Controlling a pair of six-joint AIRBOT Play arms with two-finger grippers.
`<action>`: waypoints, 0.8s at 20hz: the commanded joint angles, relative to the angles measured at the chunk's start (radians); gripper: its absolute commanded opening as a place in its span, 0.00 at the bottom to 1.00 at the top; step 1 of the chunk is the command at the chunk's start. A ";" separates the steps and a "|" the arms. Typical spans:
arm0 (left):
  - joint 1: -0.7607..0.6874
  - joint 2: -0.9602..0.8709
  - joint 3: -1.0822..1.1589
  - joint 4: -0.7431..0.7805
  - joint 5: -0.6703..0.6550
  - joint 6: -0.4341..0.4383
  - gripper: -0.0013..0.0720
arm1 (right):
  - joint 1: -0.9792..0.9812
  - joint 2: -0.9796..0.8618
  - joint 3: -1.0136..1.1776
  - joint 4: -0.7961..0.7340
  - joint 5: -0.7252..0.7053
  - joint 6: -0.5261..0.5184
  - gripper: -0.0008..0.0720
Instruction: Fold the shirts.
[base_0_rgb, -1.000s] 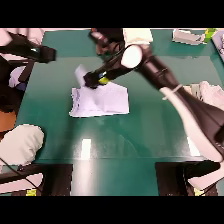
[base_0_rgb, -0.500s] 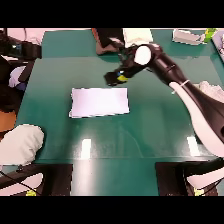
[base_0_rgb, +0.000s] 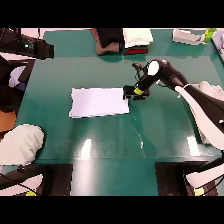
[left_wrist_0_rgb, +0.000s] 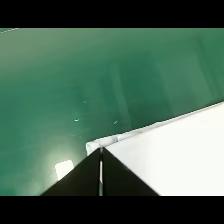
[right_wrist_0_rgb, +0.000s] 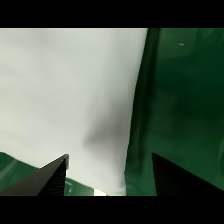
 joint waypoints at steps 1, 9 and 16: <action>-0.004 0.001 0.000 0.000 -0.020 0.001 0.05 | 0.024 -0.057 -0.020 0.028 -0.085 0.069 0.83; -0.005 0.001 0.000 -0.002 -0.053 0.009 0.05 | 0.067 -0.082 -0.020 0.027 -0.276 0.056 0.15; -0.085 0.001 0.000 0.000 -0.077 0.019 0.05 | -0.092 0.101 -0.020 0.014 -0.276 -0.037 0.04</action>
